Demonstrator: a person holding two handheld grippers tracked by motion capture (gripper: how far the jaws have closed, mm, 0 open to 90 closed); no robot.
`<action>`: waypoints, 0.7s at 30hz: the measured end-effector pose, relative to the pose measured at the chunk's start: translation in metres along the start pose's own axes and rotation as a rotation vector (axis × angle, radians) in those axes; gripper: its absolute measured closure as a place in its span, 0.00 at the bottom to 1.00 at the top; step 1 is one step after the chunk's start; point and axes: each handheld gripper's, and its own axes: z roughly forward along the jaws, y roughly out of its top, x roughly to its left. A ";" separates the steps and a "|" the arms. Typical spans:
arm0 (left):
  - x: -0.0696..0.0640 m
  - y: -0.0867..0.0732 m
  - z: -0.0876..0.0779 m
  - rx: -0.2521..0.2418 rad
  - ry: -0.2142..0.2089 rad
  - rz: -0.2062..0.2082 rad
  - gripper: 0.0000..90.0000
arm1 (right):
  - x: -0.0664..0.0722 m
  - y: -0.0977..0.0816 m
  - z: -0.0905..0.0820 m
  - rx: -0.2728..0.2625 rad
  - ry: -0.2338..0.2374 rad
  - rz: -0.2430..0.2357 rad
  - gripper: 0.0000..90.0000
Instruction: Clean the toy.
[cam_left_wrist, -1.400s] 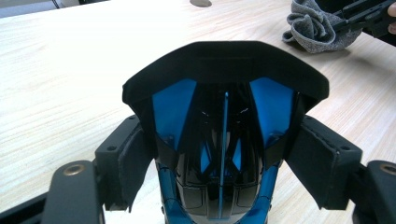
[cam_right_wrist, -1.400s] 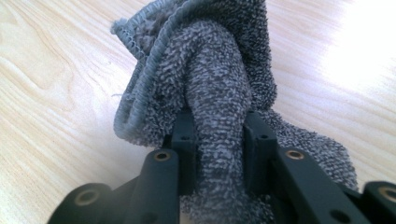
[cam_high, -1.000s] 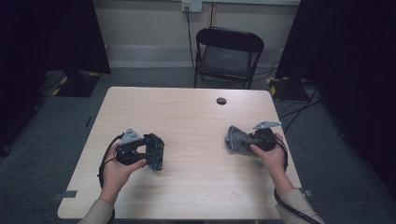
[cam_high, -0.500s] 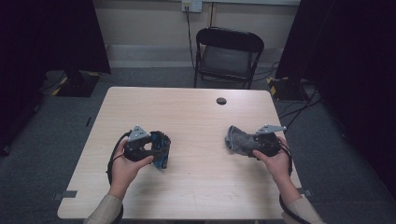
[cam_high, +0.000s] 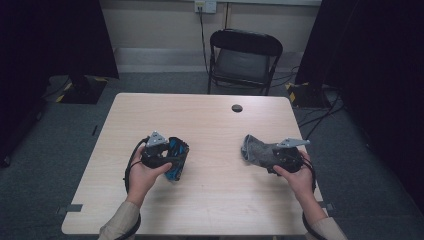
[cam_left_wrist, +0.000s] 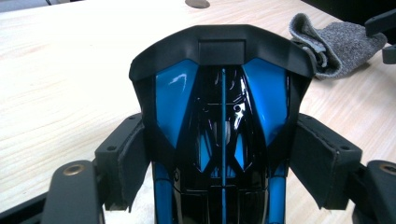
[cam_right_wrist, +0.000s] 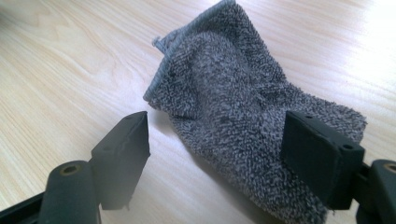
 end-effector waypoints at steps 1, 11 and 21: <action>0.001 0.000 0.003 0.003 0.000 -0.006 0.28 | 0.000 0.000 0.000 -0.001 0.002 0.000 0.26; 0.004 0.001 0.029 0.040 0.003 -0.024 0.28 | -0.004 -0.004 0.000 0.002 0.010 0.007 0.25; 0.008 0.000 0.048 0.065 0.004 -0.029 0.28 | -0.006 -0.007 0.003 0.014 0.017 0.011 0.25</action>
